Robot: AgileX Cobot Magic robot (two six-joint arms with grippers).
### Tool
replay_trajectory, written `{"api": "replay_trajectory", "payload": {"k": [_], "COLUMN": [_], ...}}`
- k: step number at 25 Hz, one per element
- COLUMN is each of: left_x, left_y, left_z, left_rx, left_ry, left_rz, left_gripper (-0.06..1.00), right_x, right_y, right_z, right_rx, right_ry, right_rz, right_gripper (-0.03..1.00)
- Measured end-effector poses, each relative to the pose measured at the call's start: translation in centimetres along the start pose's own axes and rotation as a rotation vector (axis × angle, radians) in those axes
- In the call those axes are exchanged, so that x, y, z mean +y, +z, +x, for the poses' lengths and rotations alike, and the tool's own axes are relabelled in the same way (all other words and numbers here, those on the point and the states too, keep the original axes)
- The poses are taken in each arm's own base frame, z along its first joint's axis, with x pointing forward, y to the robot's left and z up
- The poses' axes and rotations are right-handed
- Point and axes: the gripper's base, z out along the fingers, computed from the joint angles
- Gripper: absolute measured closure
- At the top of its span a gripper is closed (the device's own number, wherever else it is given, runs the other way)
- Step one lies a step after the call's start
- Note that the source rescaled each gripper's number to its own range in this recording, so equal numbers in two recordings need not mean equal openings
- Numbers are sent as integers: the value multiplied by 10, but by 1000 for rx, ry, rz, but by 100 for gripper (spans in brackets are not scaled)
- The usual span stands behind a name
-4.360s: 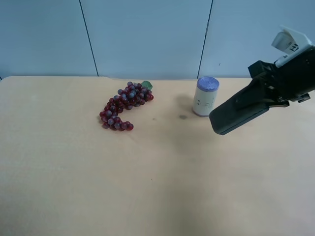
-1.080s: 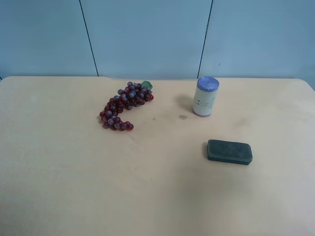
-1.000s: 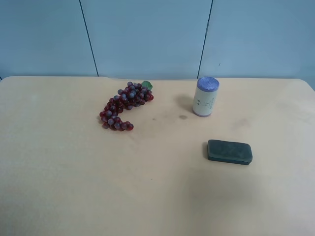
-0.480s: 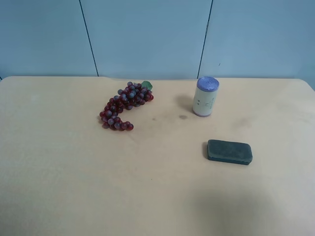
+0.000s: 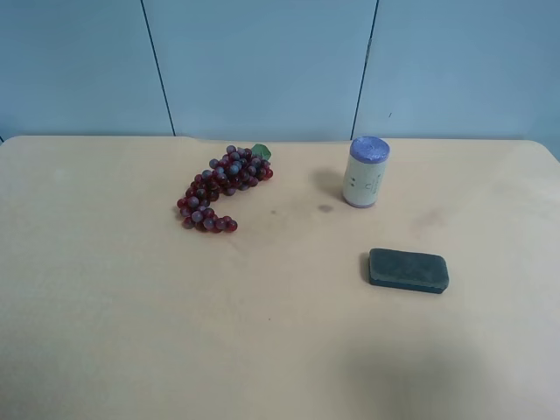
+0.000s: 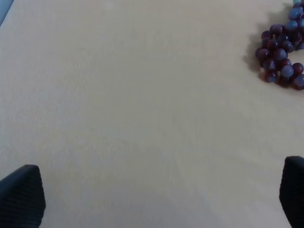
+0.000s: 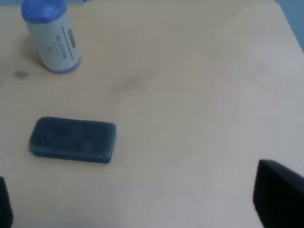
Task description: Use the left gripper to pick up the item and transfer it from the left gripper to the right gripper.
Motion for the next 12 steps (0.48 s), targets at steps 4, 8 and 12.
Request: {"api": "replay_trajectory", "payload": {"k": [4, 8, 12], "left_x": [0, 0, 0], "left_y": [0, 0, 0], "left_z": [0, 0, 0], "left_rx": [0, 0, 0], "left_ry": [0, 0, 0], "left_rz": [0, 0, 0], "left_gripper": [-6, -6, -6], "right_x": [0, 1, 0], "right_y": [0, 0, 0], "right_z": [0, 0, 0], "right_rx": [0, -1, -4], "right_ry": [2, -4, -36], "right_rz": [-3, -22, -85], "right_gripper": [-3, -3, -3]}}
